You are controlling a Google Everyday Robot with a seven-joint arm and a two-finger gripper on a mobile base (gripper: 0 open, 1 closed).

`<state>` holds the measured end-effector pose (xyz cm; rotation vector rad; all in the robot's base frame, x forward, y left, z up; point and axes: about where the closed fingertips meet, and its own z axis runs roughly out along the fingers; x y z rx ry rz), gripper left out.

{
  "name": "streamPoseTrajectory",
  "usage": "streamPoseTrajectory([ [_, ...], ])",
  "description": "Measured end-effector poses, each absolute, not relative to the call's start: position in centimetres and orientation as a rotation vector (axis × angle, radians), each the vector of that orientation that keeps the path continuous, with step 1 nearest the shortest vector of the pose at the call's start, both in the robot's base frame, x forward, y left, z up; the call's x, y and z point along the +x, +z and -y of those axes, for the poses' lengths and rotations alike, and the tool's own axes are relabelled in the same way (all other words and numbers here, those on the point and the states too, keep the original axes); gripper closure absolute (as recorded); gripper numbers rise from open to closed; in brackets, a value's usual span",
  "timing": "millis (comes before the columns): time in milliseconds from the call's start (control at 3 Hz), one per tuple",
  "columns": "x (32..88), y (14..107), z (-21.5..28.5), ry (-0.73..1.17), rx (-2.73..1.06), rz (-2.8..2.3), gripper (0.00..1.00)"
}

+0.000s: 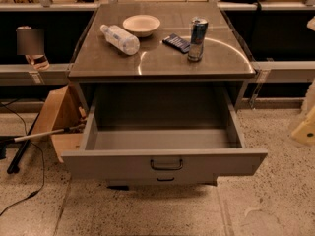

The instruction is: Place redbull can into top drawer

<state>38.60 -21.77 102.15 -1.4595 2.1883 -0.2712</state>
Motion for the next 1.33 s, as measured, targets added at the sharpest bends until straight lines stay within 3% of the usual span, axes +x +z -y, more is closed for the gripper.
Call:
streamPoseTrajectory([
  [667, 38.1, 103.3, 21.3, -0.272, -1.452, -2.162, 0.00],
  [1333, 39.9, 102.6, 21.1, 0.038, -1.282, -2.108, 0.00],
])
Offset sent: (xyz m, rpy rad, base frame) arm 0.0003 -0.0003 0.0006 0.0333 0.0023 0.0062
